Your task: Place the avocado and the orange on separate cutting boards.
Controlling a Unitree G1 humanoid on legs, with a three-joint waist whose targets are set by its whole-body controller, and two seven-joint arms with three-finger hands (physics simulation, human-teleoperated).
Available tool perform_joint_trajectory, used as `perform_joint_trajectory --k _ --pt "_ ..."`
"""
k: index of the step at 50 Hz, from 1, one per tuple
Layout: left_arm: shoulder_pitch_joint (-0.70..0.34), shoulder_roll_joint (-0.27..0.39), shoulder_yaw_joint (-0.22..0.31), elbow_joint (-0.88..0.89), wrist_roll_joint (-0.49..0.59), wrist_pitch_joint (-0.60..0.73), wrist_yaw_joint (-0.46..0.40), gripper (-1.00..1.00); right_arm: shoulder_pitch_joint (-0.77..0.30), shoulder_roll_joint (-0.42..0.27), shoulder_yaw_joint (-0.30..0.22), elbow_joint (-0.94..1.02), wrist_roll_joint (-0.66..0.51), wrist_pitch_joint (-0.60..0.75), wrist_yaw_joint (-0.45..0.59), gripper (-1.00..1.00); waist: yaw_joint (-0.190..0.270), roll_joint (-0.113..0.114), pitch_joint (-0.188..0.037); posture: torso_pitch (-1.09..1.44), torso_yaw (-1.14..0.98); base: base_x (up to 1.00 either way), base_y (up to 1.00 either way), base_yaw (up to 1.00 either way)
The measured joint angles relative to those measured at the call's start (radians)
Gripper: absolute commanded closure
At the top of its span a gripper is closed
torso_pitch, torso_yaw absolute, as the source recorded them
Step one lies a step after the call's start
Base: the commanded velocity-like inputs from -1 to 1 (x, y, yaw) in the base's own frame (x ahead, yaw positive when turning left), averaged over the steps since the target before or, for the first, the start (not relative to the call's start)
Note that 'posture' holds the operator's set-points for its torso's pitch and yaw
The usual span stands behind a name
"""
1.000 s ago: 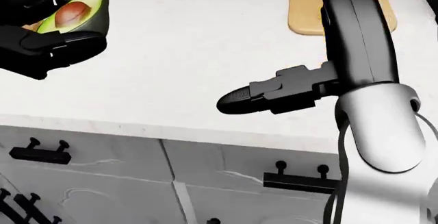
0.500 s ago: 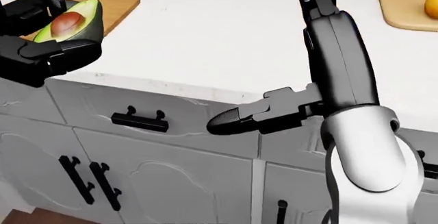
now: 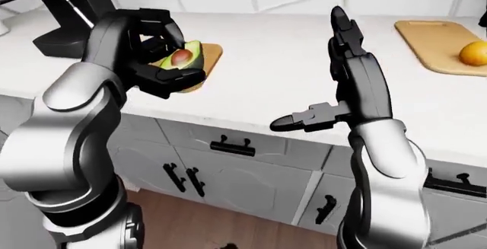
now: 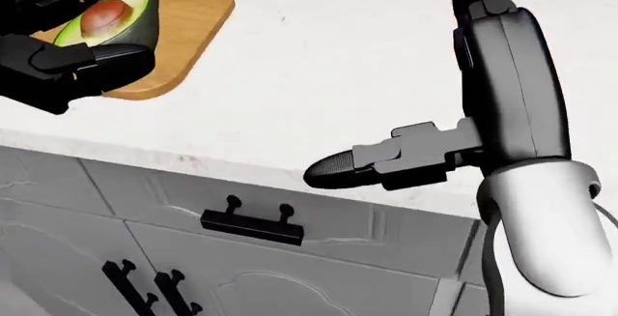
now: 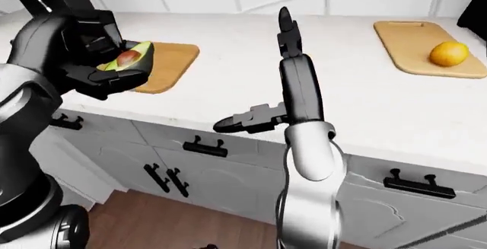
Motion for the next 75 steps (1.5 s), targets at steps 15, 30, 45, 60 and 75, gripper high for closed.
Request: perform_joint_trajectory --k 15,30,45,60,75 --pt "0.006 -0.002 0.003 -0.001 -0.001 -0.003 0.004 0.73 0.018 0.009 -0.005 -0.004 -0.008 -0.01 0.008 -1.0 -0.051 -0.067 0.014 0.0 0.0 -0.11 0.83 0.0" --pt "0.001 0.011 0.013 -0.003 0.006 0.015 0.012 0.73 0.016 0.021 -0.017 -0.008 0.028 -0.006 -0.004 -1.0 -0.062 -0.042 0.017 0.0 0.0 0.0 0.06 0.0" --pt "-0.056 0.006 -0.024 0.023 0.011 0.026 0.005 0.73 0.002 -0.013 -0.026 -0.047 0.048 0.038 -0.019 -1.0 -0.057 -0.046 -0.006 0.0 0.0 0.0 0.0 0.0" --pt "-0.038 -0.091 -0.129 0.311 0.18 -0.185 -0.032 0.75 0.013 -0.027 -0.037 -0.047 0.098 0.04 -0.05 -1.0 -0.058 -0.053 -0.001 0.0 0.0 0.0 0.0 0.0" --pt "-0.065 -0.196 -0.163 0.494 0.331 -0.337 -0.074 0.66 0.036 -0.025 -0.043 -0.029 0.134 0.013 -0.08 -1.0 -0.054 -0.054 -0.011 0.0 0.0 0.0 0.0 0.0"
